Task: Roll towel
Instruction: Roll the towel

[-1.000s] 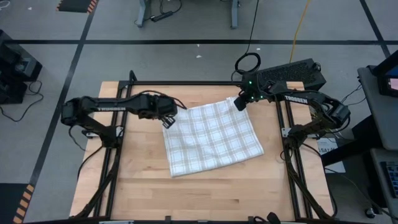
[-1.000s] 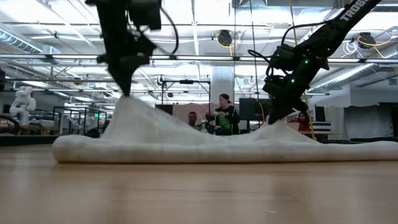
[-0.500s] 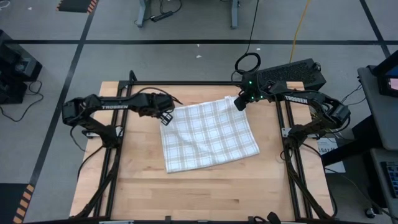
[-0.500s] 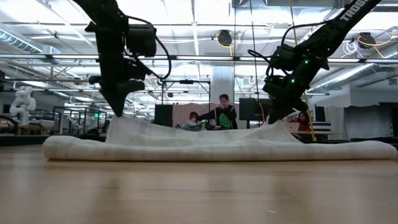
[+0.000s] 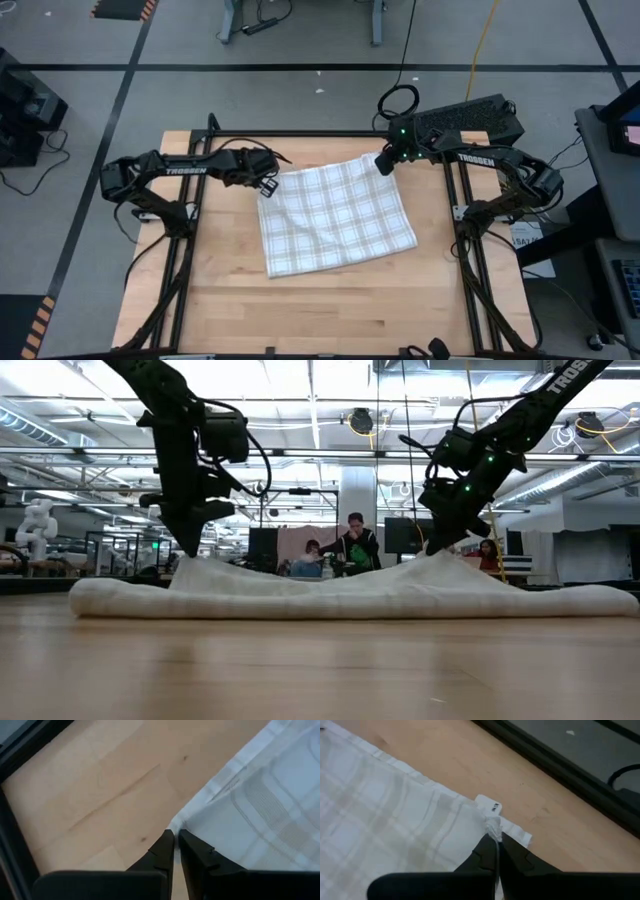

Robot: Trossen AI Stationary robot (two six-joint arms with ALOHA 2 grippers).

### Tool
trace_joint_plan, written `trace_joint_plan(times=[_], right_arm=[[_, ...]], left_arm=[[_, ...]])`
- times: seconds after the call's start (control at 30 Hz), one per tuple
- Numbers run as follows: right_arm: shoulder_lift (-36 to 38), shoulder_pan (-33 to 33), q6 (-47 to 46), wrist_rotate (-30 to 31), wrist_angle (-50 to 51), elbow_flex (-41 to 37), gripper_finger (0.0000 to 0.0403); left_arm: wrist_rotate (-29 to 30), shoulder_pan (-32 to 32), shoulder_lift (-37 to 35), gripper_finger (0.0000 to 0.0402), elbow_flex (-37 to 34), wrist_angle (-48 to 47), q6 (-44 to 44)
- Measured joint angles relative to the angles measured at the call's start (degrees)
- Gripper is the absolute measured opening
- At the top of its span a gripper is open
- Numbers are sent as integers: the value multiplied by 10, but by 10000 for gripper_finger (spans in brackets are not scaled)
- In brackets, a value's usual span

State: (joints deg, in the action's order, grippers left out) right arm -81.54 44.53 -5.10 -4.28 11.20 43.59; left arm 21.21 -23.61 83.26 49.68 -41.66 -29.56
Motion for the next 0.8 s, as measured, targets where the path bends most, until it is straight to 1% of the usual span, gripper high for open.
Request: trace_joint_plan(times=[0.13,0.23,0.33,0.5,0.57,0.63,0.73,0.8], right_arm=[[0,0,0,33,0,0,4],[-1,0,0,44,1,0,23],[-1,0,8,44,1,0,59],[2,0,-6,44,5,0,138],[18,0,-16,40,42,6,162],[46,-1,-26,33,88,18,177],[96,-5,-52,11,150,19,183],[128,-12,-63,11,186,18,180]], left_arm=[[-1,-5,0,34,-2,7,-1],[-1,-8,0,34,-2,7,-1],[-2,-12,0,34,-2,7,-2],[-5,-15,0,35,3,5,-1],[-4,-15,0,38,14,0,4],[-4,-17,-1,47,30,-14,15],[-7,-29,-4,68,58,-29,37],[-29,-40,-8,85,71,-52,46]])
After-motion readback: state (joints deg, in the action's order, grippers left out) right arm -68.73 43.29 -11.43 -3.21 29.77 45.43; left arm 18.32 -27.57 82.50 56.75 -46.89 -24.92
